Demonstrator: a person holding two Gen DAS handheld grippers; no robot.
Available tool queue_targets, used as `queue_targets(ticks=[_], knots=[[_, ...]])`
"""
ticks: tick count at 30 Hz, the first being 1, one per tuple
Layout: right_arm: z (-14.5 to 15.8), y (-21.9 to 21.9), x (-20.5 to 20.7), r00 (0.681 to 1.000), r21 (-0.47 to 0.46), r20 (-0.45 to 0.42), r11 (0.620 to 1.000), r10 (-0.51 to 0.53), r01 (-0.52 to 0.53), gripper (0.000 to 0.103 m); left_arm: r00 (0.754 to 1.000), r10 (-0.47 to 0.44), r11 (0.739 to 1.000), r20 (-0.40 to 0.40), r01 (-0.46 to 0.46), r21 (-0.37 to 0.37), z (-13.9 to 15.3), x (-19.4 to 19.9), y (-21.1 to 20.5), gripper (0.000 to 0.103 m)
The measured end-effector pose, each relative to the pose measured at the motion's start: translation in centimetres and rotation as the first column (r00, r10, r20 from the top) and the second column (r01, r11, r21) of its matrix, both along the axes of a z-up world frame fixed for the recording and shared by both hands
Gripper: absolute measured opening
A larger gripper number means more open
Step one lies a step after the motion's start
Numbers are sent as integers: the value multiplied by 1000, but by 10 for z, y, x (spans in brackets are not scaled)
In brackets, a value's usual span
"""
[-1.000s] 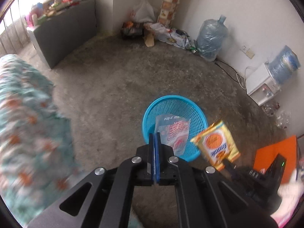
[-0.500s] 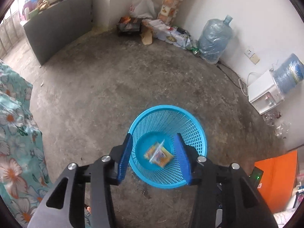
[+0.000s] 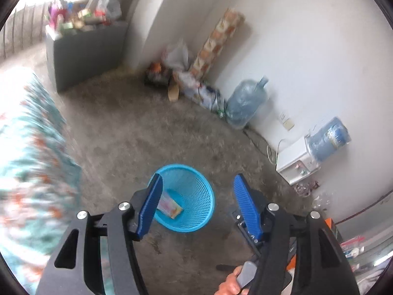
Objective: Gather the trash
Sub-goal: 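Move both open tools back from the wastebasket to the trash pile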
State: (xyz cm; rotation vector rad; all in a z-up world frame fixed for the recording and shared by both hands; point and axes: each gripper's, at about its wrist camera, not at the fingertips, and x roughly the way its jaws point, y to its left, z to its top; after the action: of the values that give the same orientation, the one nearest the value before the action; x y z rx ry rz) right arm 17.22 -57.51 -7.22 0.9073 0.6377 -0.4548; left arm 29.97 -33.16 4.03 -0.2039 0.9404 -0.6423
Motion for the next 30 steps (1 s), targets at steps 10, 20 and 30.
queue_targets(ticks=[10, 20, 30], knots=[[74, 107, -6, 942, -190, 72, 931, 329, -311, 87, 980, 65, 998, 186, -66, -4, 79, -118, 167, 73], [86, 208, -1, 725, -196, 59, 720, 687, -666, 87, 865, 371, 910, 337, -411, 52, 73, -210, 355, 77], [58, 295, -8, 523, -5, 37, 524, 851, -852, 87, 809, 562, 823, 172, -567, -29, -3, -260, 453, 77]])
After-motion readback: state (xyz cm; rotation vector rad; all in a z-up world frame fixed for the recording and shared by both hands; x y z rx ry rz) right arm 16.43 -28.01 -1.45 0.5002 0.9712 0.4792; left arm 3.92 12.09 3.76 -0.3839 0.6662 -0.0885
